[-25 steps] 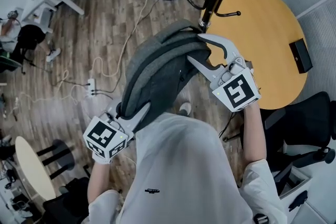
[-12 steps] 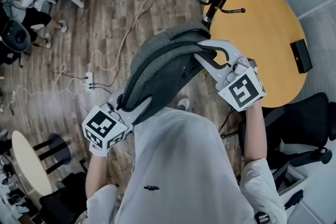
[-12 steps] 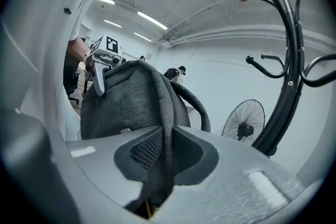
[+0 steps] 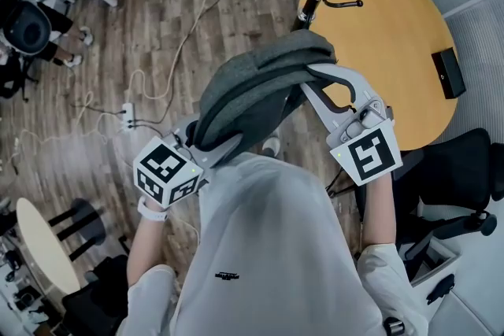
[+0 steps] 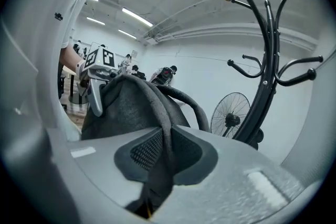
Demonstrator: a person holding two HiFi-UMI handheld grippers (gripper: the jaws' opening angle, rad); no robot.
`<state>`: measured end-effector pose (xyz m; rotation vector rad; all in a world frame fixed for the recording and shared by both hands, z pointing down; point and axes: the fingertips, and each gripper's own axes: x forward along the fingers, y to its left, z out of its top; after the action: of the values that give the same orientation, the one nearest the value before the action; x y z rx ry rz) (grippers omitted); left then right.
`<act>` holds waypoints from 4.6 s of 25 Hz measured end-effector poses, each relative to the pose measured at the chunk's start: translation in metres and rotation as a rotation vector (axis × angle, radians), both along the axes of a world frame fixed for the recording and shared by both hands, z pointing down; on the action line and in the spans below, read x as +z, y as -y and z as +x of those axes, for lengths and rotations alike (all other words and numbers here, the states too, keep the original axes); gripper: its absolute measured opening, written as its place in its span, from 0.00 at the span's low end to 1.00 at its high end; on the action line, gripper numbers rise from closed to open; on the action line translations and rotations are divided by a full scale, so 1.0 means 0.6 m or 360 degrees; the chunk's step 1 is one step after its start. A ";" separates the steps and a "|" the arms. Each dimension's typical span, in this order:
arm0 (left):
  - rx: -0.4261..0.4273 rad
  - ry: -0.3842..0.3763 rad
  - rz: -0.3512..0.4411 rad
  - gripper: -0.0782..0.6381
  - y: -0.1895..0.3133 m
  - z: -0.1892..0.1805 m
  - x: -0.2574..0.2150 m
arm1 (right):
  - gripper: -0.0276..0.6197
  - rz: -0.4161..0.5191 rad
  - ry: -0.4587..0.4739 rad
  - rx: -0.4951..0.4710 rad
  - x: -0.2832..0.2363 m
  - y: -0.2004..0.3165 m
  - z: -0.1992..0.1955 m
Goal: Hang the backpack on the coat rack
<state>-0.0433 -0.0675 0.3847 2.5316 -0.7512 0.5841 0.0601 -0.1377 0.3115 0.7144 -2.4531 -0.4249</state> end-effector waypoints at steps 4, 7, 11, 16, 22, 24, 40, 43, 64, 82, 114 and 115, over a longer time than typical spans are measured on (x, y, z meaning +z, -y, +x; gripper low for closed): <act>0.0037 0.0062 0.0017 0.53 0.013 0.032 0.012 | 0.12 0.0037 -0.0019 0.0037 0.007 -0.022 -0.012; 0.0015 0.0048 0.0029 0.56 0.022 0.052 0.024 | 0.12 0.0060 -0.0025 0.0097 0.005 -0.022 0.001; -0.0085 0.0027 0.0096 0.60 0.051 0.063 0.020 | 0.12 0.0101 -0.0060 0.0188 -0.001 -0.021 0.022; -0.0210 0.0007 0.0120 0.63 0.073 0.047 0.014 | 0.12 0.0111 -0.0046 0.0258 0.006 -0.018 0.039; -0.0292 0.0006 0.0103 0.63 0.070 0.022 0.018 | 0.12 0.0068 0.0022 0.0313 0.019 -0.024 0.040; -0.0313 -0.0002 0.0106 0.63 0.066 0.016 0.012 | 0.12 0.0043 0.0031 0.0335 0.021 -0.032 0.041; -0.0300 0.0013 0.0167 0.65 0.032 0.001 -0.020 | 0.12 0.0061 0.0149 0.0402 -0.012 -0.082 0.031; -0.0302 0.0006 0.0160 0.65 0.031 0.013 -0.015 | 0.12 0.0067 0.0123 0.0358 0.000 -0.069 0.035; -0.0371 0.0012 0.0040 0.45 0.084 0.083 0.080 | 0.12 0.0004 -0.0102 0.0132 0.084 0.041 0.066; -0.0480 0.0308 -0.0007 0.36 0.104 0.100 0.205 | 0.13 -0.0239 0.0051 0.0124 0.219 0.085 0.082; -0.0445 0.0532 -0.0409 0.36 0.061 0.050 0.493 | 0.16 -0.0661 -0.0155 0.0339 0.504 0.060 0.039; -0.0441 0.0543 -0.0420 0.36 0.058 0.049 0.502 | 0.16 -0.0663 -0.0170 0.0333 0.508 0.058 0.036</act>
<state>-0.0136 -0.1024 0.6858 2.0657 -1.0461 0.9601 0.0820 -0.1728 0.6164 0.7332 -2.2330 0.1247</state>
